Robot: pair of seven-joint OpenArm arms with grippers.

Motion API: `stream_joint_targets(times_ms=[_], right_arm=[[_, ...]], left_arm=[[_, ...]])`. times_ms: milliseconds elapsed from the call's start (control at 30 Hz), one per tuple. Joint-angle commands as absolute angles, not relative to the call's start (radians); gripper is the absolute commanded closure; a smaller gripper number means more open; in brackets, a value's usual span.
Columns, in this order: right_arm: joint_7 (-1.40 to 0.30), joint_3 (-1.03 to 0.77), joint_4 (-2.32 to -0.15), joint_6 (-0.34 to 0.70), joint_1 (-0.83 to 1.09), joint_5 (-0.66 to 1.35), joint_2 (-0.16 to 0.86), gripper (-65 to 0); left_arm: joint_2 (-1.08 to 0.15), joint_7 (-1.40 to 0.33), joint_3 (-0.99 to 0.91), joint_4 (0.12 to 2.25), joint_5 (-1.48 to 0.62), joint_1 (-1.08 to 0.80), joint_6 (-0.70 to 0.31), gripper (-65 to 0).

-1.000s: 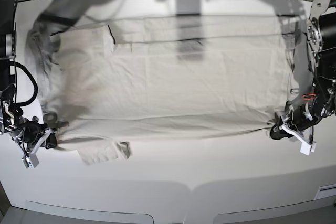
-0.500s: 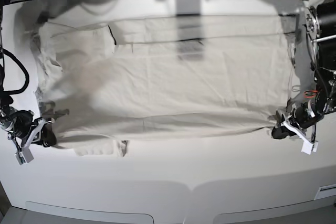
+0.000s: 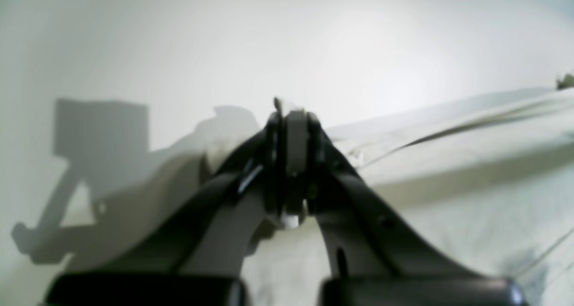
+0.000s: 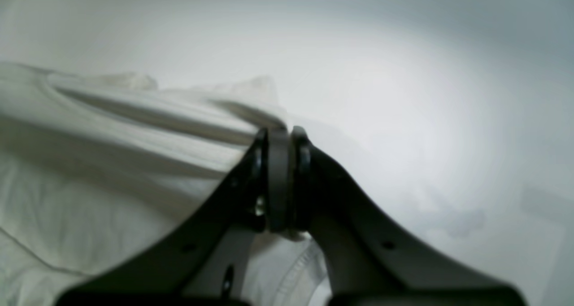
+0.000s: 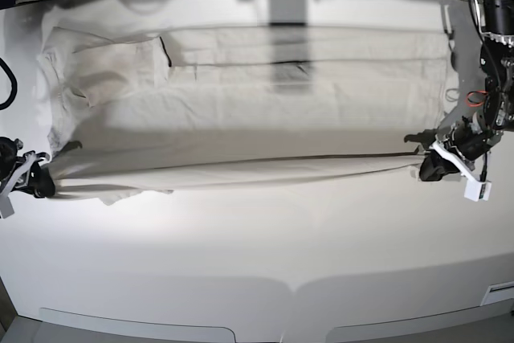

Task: Fold the T-shirt properly
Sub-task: 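Lift the hem and fold it over toward the collar with both grippers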

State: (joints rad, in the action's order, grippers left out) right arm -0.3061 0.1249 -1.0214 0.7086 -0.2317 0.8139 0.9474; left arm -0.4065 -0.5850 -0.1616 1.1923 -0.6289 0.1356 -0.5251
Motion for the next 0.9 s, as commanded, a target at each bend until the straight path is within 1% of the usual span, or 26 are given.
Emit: stream_joint_targets(times_ms=[0, 167, 333, 500, 667, 867], right_arm=[[-0.278, 0.079, -1.046, 0.698, -0.227, 0.823, 0.984, 0.0], [-0.272, -0.046, -1.122, 0.698, -0.083, 0.811, 0.978, 0.0], [-0.241, -0.157, -1.192, 0.698, 0.045, 0.759, 0.933, 0.0], [-0.241, -0.28, -1.272, 0.698, 0.175, 0.753, 0.863, 0.0], [-0.213, -0.373, -1.347, 0.698, 0.28, 0.638, 0.782, 0.0], [-0.19, -0.434, -1.376, 0.698, 0.356, 0.565, 0.695, 0.0]], left_arm=[[-0.433, -0.561, -0.171, 1.228, -0.644, 0.147, -0.506, 0.0], [-0.432, -0.577, -0.224, 1.316, -0.645, 0.088, -0.5, 0.0], [-0.432, -0.576, -0.293, 1.378, -0.646, 0.001, -0.5, 0.0], [-0.432, -0.557, -0.307, 1.381, -0.632, -0.057, -0.501, 0.0], [-0.433, -0.577, -0.309, 1.39, -0.63, -0.081, -0.5, 0.0], [-0.433, -0.609, -0.309, 1.39, -0.628, -0.105, -0.501, 0.0]])
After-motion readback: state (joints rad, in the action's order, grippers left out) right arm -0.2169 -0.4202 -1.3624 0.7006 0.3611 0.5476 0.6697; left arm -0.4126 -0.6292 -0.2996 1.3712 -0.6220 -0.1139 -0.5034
